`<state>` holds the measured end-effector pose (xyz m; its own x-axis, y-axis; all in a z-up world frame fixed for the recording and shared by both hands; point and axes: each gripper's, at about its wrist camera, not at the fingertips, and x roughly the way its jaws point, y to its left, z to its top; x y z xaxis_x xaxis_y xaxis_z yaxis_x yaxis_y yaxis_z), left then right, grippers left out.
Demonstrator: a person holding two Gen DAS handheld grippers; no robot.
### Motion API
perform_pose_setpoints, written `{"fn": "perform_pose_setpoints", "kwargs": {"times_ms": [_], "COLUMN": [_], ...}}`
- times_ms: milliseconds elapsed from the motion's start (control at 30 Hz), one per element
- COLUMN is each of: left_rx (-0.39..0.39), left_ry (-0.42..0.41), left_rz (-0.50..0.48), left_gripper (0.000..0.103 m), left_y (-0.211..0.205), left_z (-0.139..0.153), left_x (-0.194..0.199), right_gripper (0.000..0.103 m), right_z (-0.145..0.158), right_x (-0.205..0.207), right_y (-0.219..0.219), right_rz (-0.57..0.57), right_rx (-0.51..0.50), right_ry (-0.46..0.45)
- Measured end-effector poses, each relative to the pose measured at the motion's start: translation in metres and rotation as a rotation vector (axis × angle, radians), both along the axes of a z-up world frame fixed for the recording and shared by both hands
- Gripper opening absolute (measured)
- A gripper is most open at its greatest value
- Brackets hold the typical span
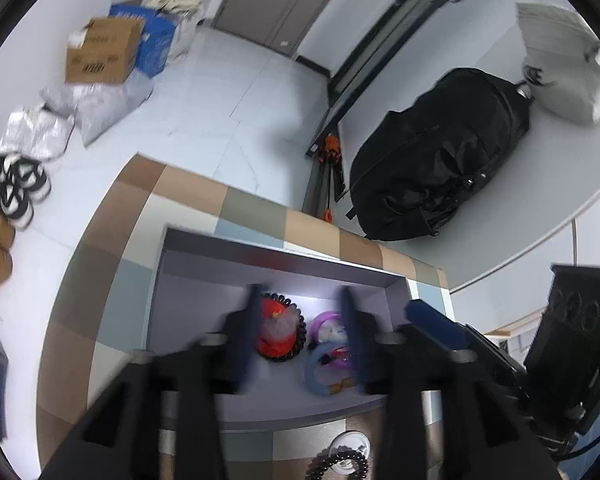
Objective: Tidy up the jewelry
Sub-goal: 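Carry the pacifier charm and blue ring into the box and open both grippers, then withdraw both grippers from the box toward the remaining items, then lower the left gripper onto the black coiled bracelet and close it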
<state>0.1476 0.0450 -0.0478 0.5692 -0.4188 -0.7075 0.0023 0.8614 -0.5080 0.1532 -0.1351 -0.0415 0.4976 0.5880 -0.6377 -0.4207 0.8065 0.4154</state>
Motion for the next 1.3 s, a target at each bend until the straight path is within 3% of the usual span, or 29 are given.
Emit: {"fn": "perform_pose_setpoints", "kwargs": {"times_ms": [67, 100, 300, 400, 500, 700, 867, 1167, 1300], "left_rx": [-0.01, -0.006, -0.019, 0.052, 0.05, 0.152, 0.214, 0.238, 0.254], "left_ry": [-0.018, -0.026, -0.01, -0.013, -0.025, -0.085, -0.144, -0.151, -0.112], "left_rz": [0.01, 0.019, 0.018, 0.046, 0.053, 0.089, 0.104, -0.028, -0.09], "left_gripper": [0.06, 0.062, 0.062, 0.062, 0.062, 0.063, 0.078, 0.084, 0.085], "left_y": [0.002, 0.003, 0.001, 0.004, 0.009, 0.012, 0.008, -0.015, -0.027], "left_z": [0.004, 0.005, 0.004, 0.01, 0.014, 0.026, 0.03, 0.021, 0.01], "left_x": [-0.003, -0.005, -0.008, -0.013, -0.019, -0.04, -0.059, -0.081, -0.085], "right_gripper": [0.074, 0.077, 0.081, 0.082, 0.085, 0.091, 0.093, 0.099, 0.1], "right_z": [0.004, 0.006, 0.007, 0.01, 0.015, 0.024, 0.028, 0.026, 0.025], "right_x": [-0.002, -0.003, -0.005, -0.009, -0.017, -0.034, -0.049, -0.081, -0.091], "right_y": [-0.003, -0.005, -0.016, -0.02, -0.024, -0.029, -0.034, -0.04, -0.046], "right_rz": [-0.014, -0.023, -0.062, -0.073, -0.08, -0.085, -0.095, -0.104, -0.118], "right_rx": [0.007, 0.007, 0.022, 0.024, 0.02, 0.003, -0.01, -0.077, -0.098], "right_ry": [-0.015, -0.022, -0.003, -0.005, -0.016, -0.047, -0.064, -0.08, -0.073]}}
